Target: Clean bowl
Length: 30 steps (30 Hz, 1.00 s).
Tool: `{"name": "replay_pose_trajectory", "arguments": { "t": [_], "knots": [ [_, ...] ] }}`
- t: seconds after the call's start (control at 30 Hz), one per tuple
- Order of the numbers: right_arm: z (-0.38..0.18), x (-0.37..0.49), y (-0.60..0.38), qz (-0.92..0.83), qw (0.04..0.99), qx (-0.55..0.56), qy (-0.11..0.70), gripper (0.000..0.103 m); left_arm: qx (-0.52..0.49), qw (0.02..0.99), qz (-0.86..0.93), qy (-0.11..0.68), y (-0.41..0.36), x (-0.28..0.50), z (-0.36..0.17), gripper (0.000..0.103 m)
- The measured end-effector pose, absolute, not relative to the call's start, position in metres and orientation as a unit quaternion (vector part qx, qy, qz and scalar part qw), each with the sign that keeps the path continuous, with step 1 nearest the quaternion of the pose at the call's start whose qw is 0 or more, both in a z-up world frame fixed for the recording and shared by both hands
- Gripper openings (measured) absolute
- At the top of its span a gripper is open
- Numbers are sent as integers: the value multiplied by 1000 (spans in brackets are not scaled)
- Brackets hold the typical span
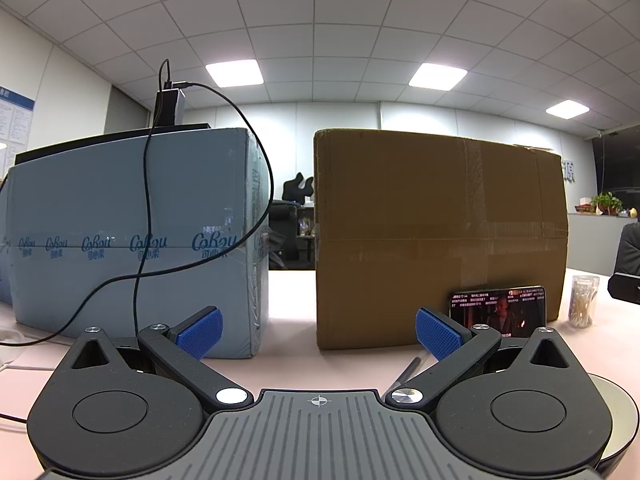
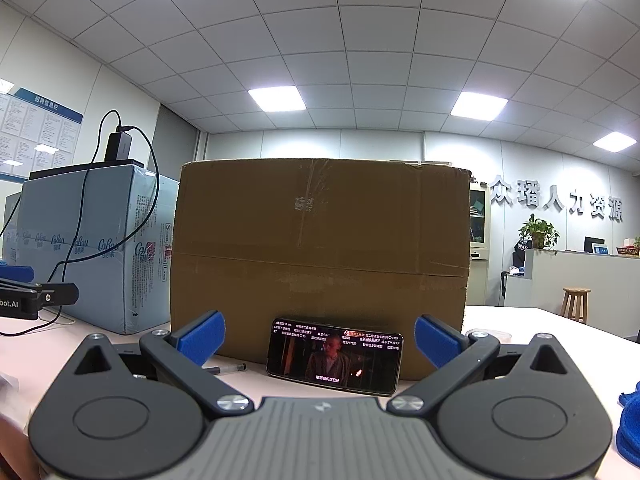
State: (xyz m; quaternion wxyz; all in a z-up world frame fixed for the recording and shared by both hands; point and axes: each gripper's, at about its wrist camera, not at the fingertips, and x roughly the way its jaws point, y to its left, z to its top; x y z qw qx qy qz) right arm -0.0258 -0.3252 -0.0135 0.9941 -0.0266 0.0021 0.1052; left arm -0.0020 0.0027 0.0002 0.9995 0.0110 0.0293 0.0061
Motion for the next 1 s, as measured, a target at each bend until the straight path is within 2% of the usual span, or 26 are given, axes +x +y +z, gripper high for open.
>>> {"name": "replay_pose_trajectory", "arguments": {
  "t": [1.0],
  "knots": [
    [-12, -25, -324, 107, 994, -25, 5, 103, 8, 999, 3, 31, 2, -5, 0, 103]
  ]
}}
